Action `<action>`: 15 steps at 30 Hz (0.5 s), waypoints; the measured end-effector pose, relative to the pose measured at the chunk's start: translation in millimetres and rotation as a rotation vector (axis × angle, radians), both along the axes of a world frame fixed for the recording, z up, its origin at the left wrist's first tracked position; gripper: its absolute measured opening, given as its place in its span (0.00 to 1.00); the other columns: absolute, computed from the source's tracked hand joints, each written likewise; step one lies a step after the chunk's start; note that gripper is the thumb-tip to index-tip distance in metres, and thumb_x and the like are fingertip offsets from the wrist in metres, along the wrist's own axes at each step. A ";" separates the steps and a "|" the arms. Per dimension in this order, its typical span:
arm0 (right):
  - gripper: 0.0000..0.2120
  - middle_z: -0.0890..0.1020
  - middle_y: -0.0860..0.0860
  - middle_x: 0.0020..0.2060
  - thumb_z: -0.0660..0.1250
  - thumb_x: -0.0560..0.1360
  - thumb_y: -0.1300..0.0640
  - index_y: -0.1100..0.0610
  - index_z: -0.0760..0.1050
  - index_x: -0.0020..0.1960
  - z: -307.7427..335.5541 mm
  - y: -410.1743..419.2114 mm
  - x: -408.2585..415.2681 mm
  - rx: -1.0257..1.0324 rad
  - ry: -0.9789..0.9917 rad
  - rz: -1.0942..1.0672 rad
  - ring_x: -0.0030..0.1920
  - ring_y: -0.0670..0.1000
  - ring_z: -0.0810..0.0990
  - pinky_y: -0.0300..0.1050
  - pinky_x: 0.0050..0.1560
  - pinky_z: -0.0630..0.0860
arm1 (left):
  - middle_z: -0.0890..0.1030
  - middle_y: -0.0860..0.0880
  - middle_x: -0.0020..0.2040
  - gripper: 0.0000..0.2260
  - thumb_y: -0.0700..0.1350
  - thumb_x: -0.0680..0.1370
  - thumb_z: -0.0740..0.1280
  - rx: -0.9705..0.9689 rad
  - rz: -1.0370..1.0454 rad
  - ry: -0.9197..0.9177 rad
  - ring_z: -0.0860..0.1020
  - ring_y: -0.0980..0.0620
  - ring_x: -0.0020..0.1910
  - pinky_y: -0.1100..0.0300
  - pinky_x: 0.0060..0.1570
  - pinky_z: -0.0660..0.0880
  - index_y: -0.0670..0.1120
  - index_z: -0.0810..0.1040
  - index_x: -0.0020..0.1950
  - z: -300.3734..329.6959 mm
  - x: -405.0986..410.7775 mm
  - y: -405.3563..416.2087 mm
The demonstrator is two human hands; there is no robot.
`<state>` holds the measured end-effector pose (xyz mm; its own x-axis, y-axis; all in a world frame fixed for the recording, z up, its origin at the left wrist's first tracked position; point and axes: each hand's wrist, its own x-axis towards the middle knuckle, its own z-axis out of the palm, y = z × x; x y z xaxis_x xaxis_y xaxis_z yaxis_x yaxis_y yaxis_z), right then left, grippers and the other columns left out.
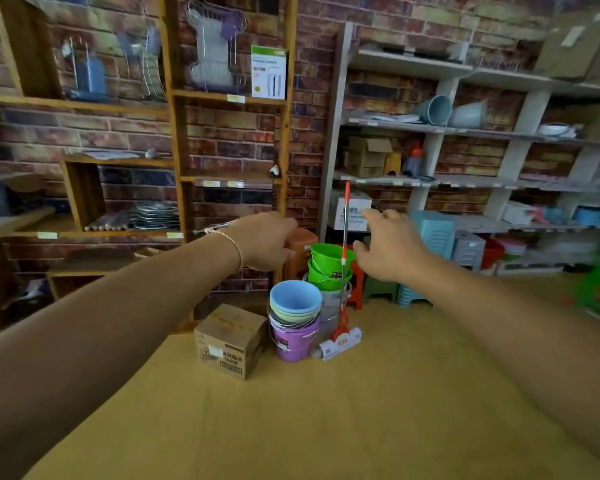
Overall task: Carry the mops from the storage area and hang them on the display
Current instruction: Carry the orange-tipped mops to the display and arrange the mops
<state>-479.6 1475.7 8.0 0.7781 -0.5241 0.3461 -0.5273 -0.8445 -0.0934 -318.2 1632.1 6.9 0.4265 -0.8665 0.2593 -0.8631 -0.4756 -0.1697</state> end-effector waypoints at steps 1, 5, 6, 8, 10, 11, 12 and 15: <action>0.30 0.69 0.60 0.69 0.62 0.79 0.45 0.56 0.60 0.76 -2.5 -5.9 15.3 0.008 0.000 -0.011 0.70 0.63 0.66 0.57 0.67 0.71 | 0.75 0.43 0.64 0.22 0.56 0.78 0.62 0.005 -0.008 0.003 0.75 0.43 0.60 0.51 0.56 0.75 0.47 0.68 0.69 -3.1 18.4 -6.3; 0.31 0.68 0.60 0.72 0.62 0.79 0.45 0.56 0.59 0.78 0.0 -29.1 75.0 0.029 -0.003 -0.060 0.72 0.64 0.64 0.59 0.68 0.70 | 0.76 0.43 0.61 0.20 0.56 0.78 0.62 0.039 -0.060 0.017 0.75 0.43 0.59 0.50 0.54 0.75 0.48 0.69 0.67 -2.0 88.4 -32.3; 0.31 0.68 0.60 0.72 0.62 0.79 0.45 0.56 0.59 0.78 3.2 -34.9 88.9 0.033 0.000 -0.074 0.72 0.64 0.64 0.59 0.69 0.70 | 0.76 0.43 0.61 0.20 0.55 0.78 0.62 0.053 -0.077 0.012 0.75 0.43 0.59 0.51 0.54 0.75 0.48 0.69 0.67 1.3 103.8 -39.8; 0.31 0.68 0.60 0.71 0.62 0.80 0.45 0.56 0.59 0.77 9.3 -45.9 114.2 0.040 -0.002 -0.100 0.71 0.64 0.64 0.59 0.68 0.70 | 0.76 0.43 0.60 0.18 0.55 0.78 0.62 0.078 -0.098 -0.008 0.75 0.43 0.59 0.55 0.50 0.70 0.47 0.70 0.64 9.6 130.1 -54.5; 0.30 0.68 0.60 0.70 0.62 0.80 0.45 0.56 0.60 0.77 13.8 -57.5 136.2 0.048 -0.021 -0.130 0.71 0.64 0.65 0.58 0.67 0.71 | 0.76 0.43 0.59 0.17 0.55 0.79 0.62 0.081 -0.116 -0.011 0.75 0.43 0.59 0.55 0.48 0.69 0.46 0.71 0.62 16.7 152.9 -70.2; 0.30 0.68 0.60 0.70 0.62 0.79 0.45 0.57 0.61 0.76 15.6 -63.0 145.1 0.051 -0.026 -0.142 0.71 0.64 0.65 0.58 0.67 0.71 | 0.75 0.43 0.60 0.18 0.56 0.78 0.62 0.082 -0.129 -0.002 0.75 0.43 0.59 0.54 0.50 0.71 0.45 0.71 0.62 18.7 163.0 -78.6; 0.29 0.69 0.60 0.70 0.62 0.79 0.45 0.57 0.62 0.75 16.7 -69.2 153.2 0.050 -0.027 -0.153 0.71 0.64 0.65 0.58 0.67 0.71 | 0.75 0.43 0.60 0.19 0.56 0.78 0.62 0.082 -0.144 0.005 0.75 0.43 0.59 0.53 0.52 0.73 0.46 0.71 0.63 19.5 172.0 -87.8; 0.29 0.69 0.60 0.70 0.62 0.79 0.44 0.57 0.62 0.75 18.0 -90.6 171.9 0.044 -0.028 -0.183 0.71 0.64 0.65 0.58 0.67 0.71 | 0.75 0.42 0.61 0.20 0.56 0.79 0.62 0.087 -0.188 0.001 0.74 0.43 0.60 0.51 0.54 0.72 0.46 0.70 0.66 19.4 193.0 -116.5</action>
